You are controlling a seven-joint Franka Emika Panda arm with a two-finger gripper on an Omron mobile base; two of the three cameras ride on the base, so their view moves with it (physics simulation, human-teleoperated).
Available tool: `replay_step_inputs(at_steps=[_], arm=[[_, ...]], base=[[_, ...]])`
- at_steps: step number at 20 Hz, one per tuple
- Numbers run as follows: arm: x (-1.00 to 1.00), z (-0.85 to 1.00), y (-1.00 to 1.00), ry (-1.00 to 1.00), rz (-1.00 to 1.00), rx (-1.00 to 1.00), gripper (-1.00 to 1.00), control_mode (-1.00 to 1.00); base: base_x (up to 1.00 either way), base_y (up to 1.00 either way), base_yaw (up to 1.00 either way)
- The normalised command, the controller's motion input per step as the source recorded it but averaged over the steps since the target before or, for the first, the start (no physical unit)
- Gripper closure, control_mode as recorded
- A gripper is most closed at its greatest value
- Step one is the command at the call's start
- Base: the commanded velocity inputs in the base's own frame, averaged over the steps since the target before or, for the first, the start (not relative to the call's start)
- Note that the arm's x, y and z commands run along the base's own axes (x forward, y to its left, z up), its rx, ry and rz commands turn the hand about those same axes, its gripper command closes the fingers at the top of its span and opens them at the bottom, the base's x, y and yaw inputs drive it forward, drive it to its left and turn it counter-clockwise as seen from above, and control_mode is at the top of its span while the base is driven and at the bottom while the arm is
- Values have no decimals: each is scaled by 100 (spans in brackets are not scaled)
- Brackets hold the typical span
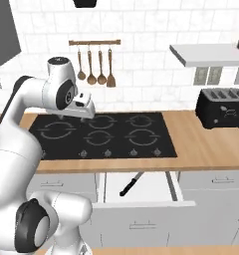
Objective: Pick up the knife from the drawer and place it on the cutting board. Then place the meat from the plate to the cutting board.
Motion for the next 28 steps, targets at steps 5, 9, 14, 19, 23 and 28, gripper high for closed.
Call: replay_step_inputs(at_steps=[5, 9, 14, 19, 23, 28], arm=[[0, 0, 0, 0, 0, 0, -100, 100], [0, 0, 0, 0, 0, 0, -100, 100], [0, 0, 0, 0, 0, 0, -100, 100], [0, 0, 0, 0, 0, 0, -100, 100], [0, 0, 0, 0, 0, 0, -100, 100], [0, 0, 0, 0, 0, 0, -100, 100]], base=[[-38, 58, -55], [-22, 43, -60], [-8, 33, -60], [0, 44, -48], [0, 30, -43], [0, 58, -38]])
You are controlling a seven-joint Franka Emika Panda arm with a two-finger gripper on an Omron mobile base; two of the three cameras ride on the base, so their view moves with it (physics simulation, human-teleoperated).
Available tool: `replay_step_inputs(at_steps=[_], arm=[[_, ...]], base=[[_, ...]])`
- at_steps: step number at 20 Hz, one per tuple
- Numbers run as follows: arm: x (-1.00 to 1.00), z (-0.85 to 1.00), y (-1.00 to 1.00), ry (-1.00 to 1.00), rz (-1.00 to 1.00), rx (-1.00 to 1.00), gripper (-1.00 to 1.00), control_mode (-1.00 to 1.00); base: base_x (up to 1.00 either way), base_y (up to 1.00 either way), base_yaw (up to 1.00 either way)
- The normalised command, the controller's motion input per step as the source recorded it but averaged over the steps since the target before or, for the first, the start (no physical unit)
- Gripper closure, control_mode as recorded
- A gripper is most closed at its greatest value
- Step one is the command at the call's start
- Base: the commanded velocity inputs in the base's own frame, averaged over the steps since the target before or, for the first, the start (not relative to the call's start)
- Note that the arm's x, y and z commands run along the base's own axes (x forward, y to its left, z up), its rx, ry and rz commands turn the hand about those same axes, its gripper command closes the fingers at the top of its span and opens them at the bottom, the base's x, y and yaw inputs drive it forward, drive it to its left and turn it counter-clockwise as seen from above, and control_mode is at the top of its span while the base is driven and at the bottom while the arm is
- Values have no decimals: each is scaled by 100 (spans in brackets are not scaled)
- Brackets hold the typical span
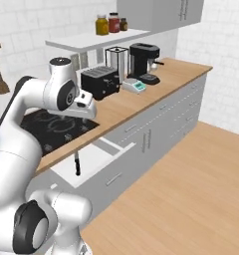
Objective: Pick up the knife from the drawer and place it on the cutting board. Then place the meat from the plate to the cutting board.
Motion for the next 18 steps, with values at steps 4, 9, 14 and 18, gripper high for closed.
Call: replay_step_inputs(at_steps=[4, 9, 14, 18], arm=[[0, 0, 0, 0, 0, 0, -100, 100], [0, 0, 0, 0, 0, 0, -100, 100], [16, -10, -8, -2, 7, 0, -100, -100], [22, -77, -32, 0, 49, 2, -100, -100]], base=[[-3, 58, -25], [0, 13, -3], [0, 0, 0], [0, 0, 0]])
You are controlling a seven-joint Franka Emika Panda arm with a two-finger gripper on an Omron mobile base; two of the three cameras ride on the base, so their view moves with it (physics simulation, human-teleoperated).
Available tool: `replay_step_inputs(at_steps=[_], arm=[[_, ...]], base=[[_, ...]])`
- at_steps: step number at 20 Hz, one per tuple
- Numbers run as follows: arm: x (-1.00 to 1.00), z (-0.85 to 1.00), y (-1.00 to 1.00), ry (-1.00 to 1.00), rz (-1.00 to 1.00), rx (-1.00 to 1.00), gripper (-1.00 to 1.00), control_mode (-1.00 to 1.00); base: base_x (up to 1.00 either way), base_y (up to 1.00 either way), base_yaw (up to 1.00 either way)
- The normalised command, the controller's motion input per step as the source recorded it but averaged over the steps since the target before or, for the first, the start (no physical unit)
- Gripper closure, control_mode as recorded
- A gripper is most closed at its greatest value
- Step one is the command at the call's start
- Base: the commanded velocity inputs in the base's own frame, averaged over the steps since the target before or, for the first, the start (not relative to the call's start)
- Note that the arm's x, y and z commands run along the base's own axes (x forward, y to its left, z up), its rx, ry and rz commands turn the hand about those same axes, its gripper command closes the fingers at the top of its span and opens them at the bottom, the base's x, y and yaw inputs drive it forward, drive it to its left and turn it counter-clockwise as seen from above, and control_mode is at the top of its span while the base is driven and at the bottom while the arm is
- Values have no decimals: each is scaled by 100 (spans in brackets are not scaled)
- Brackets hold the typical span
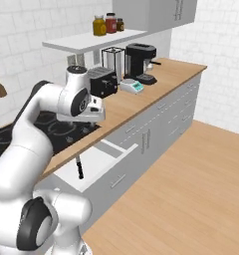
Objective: Pick up the knife from the drawer and place it on the cutting board. Then place the meat from the plate to the cutting board.
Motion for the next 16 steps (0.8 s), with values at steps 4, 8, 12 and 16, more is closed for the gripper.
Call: replay_step_inputs(at_steps=[4, 8, 12, 16], arm=[[16, -97, -54, -1, 64, 0, -100, -100], [24, -99, -34, 0, 44, 0, -100, -100], [79, -58, -7, -15, 17, 0, -100, -100], [83, -52, -21, -16, 0, 7, -100, -100]], base=[[0, 0, 0], [0, 0, 0], [0, 0, 0], [0, 0, 0]])
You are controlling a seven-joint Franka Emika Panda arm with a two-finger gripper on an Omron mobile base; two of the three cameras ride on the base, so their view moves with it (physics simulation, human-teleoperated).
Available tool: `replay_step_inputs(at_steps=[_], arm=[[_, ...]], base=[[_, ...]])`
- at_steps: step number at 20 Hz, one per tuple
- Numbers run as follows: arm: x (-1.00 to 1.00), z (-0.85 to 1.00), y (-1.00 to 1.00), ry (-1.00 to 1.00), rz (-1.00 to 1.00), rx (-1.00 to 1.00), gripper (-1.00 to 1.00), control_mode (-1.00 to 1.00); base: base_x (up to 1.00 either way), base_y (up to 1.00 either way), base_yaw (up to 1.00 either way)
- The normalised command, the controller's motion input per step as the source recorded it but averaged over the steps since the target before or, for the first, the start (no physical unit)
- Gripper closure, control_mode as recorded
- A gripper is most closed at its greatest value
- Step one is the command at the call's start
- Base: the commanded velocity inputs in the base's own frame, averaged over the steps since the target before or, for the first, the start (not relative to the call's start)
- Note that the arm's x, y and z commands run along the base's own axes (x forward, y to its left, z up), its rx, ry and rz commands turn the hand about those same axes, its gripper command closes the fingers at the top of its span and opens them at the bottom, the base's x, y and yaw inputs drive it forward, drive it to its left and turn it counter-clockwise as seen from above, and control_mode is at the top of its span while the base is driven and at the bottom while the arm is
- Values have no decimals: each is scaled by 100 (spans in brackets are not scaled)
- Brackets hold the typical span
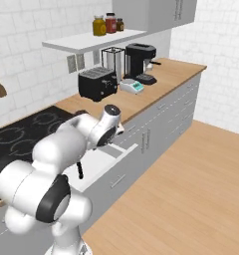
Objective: Pick up the knife from the drawer and place it on the cutting board. Then place the meat from the plate to the cutting board.
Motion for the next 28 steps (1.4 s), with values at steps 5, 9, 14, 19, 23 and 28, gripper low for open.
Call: replay_step_inputs(at_steps=[5, 9, 14, 19, 23, 28], arm=[[46, -59, -35, 0, 0, 9, -100, -100], [49, -47, -5, 0, 1, 13, -100, -100], [46, -44, 0, 0, 2, 14, -100, -100], [16, -40, 0, -1, 4, 17, -100, -100], [0, 0, 38, 17, 0, -6, -100, -100], [0, -19, 20, 0, 0, 0, -100, -100]], base=[[0, 0, 0], [0, 0, 0], [0, 0, 0], [0, 0, 0], [0, 0, 0], [0, 0, 0]])
